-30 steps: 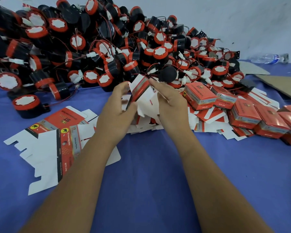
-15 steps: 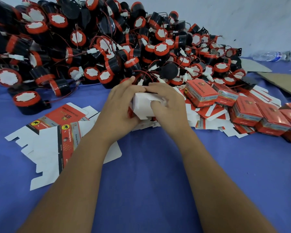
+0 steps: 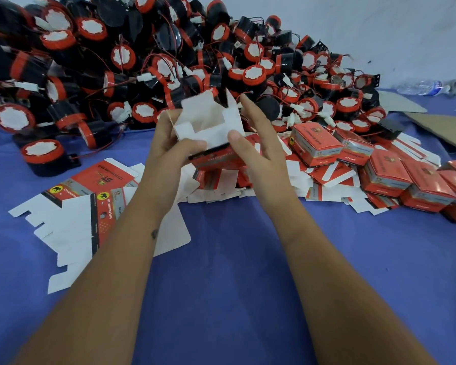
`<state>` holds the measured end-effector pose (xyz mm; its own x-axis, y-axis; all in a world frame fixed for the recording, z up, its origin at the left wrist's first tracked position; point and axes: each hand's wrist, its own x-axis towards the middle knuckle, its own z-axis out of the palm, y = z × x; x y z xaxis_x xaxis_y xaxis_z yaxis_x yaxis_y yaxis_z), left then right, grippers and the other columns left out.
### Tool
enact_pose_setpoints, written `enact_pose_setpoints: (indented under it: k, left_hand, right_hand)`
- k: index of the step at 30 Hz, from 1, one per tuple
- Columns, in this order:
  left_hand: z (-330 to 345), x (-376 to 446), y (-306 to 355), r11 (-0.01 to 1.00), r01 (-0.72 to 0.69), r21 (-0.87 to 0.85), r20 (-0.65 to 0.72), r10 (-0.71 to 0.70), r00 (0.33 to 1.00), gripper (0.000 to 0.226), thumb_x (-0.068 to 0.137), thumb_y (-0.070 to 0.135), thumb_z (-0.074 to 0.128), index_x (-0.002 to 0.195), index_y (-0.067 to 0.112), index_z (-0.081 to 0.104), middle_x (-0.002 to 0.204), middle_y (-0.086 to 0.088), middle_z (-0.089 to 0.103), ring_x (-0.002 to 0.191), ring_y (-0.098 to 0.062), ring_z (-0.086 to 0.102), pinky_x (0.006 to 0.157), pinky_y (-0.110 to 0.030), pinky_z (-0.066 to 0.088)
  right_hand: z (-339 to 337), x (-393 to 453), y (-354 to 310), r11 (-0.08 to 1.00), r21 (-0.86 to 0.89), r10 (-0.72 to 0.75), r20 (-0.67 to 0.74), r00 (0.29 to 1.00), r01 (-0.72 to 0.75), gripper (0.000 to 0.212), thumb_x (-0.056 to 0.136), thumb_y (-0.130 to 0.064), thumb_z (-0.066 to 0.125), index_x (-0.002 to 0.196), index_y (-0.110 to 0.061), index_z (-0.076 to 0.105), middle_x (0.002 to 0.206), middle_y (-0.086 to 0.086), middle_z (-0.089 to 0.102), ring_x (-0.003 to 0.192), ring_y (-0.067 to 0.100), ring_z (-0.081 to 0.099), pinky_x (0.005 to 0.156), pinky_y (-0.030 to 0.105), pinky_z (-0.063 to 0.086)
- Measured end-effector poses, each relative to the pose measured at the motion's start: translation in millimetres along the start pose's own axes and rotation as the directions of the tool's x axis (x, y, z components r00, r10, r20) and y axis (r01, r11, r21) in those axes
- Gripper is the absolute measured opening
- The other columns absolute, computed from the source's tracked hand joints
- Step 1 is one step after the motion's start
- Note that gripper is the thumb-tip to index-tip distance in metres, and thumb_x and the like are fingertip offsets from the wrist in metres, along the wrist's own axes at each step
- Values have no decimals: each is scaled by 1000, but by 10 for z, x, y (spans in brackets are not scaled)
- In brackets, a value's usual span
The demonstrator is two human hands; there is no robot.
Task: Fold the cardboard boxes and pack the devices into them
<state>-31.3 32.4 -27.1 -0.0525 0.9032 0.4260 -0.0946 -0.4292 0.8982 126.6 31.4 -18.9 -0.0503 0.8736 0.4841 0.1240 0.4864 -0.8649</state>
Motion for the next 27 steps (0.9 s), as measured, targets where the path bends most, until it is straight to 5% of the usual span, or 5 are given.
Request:
enact_pose_setpoints:
  k: [8, 13, 17, 22, 27]
  left_hand:
    - [121, -9, 0, 989, 110, 97, 61, -116, 991, 27, 90, 40, 47, 99, 61, 61, 102, 30, 68, 93, 8, 64, 74, -20, 55]
    - [191, 2, -74, 984, 172, -47, 117, -165, 979, 56, 102, 56, 13, 141, 35, 47, 137, 9, 61, 124, -7, 58, 102, -31, 50]
    - [249, -62, -80, 984, 137, 114, 127, -151, 980, 33, 106, 50, 21, 135, 55, 36, 139, 22, 49, 118, 12, 51, 90, -8, 46]
    - [261, -87, -102, 971, 42, 235, 37, -52, 998, 28, 110, 25, 32, 135, 35, 37, 128, 14, 55, 110, 10, 54, 81, -2, 42]
    - [253, -48, -72, 972, 145, 184, -55, -137, 989, 43, 108, 32, 31, 103, 73, 39, 105, 36, 57, 95, 13, 58, 74, -14, 50]
  right_hand:
    - [49, 39, 13, 987, 114, 115, -33, 993, -111, 32, 90, -12, 56, 119, -25, 61, 116, -4, 64, 107, 11, 60, 87, 26, 52]
    - [95, 32, 24, 983, 78, 172, -57, 983, -167, 37, 93, -3, 48, 108, -36, 55, 118, -4, 61, 111, 11, 56, 94, 30, 49]
    - [108, 39, 9, 986, 55, 162, -55, 985, -159, 36, 93, 1, 47, 114, -27, 55, 122, 4, 59, 116, 19, 54, 104, 43, 46]
    - [135, 16, 44, 979, 101, 178, 13, 984, -179, 22, 96, -28, 53, 118, -29, 56, 127, 3, 59, 122, 20, 53, 103, 42, 46]
    - [82, 68, 51, 880, 324, 347, 63, 936, -348, 37, 101, -44, 42, 128, -29, 61, 135, 7, 61, 126, 27, 56, 104, 46, 47]
